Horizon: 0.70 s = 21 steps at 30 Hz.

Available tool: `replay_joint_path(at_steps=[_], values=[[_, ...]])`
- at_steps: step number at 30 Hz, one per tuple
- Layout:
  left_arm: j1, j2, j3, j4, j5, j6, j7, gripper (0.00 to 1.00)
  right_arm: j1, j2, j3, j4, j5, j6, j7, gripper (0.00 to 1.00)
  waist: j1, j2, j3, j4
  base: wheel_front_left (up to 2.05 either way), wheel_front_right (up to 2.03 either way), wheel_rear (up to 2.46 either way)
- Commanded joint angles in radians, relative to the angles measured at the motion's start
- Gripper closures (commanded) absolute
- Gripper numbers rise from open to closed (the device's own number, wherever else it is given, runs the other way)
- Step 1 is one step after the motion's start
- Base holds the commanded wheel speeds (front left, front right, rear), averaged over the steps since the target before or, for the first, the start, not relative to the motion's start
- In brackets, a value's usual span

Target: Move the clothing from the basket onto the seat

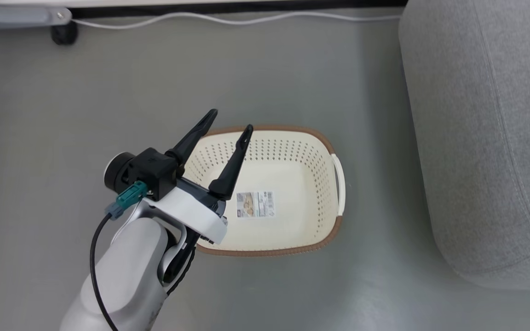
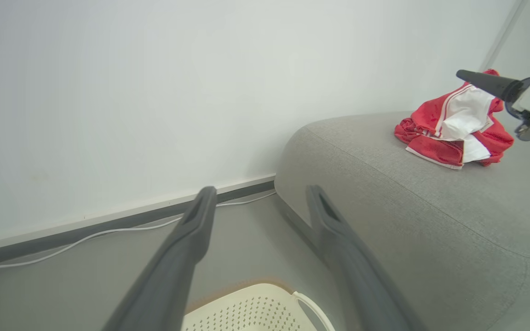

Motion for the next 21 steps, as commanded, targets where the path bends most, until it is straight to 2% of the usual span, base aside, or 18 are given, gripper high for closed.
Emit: replay_joint_path(at_steps=[1, 5, 11, 21], values=[[0.022, 0.009, 0.063, -0.006, 0.018, -0.004, -0.006, 0.00, 0.045, -0.013, 0.055, -0.050, 0.031, 0.001, -0.006, 0.00, -0.0001, 0.0000, -0.065, 0.044, 0.00, 0.00, 0.00], [0.050, 0.000, 0.111, 0.016, 0.028, -0.004, -0.006, 0.00, 0.083, -0.011, 0.111, -0.085, 0.068, 0.001, -0.006, 0.00, -0.0001, 0.0000, -0.107, 0.063, 0.00, 0.00, 0.00], [0.108, -0.016, 0.238, 0.054, 0.061, 0.002, -0.006, 0.00, 0.165, -0.010, 0.212, -0.175, 0.111, 0.001, -0.006, 0.00, -0.0001, 0.0000, -0.176, 0.095, 0.00, 0.00, 0.00], [0.207, -0.026, 0.434, 0.049, 0.129, 0.027, -0.006, 0.00, 0.306, 0.013, 0.302, -0.315, 0.148, 0.001, -0.006, 0.00, -0.0001, 0.0000, -0.256, 0.112, 0.00, 0.00, 0.00]])
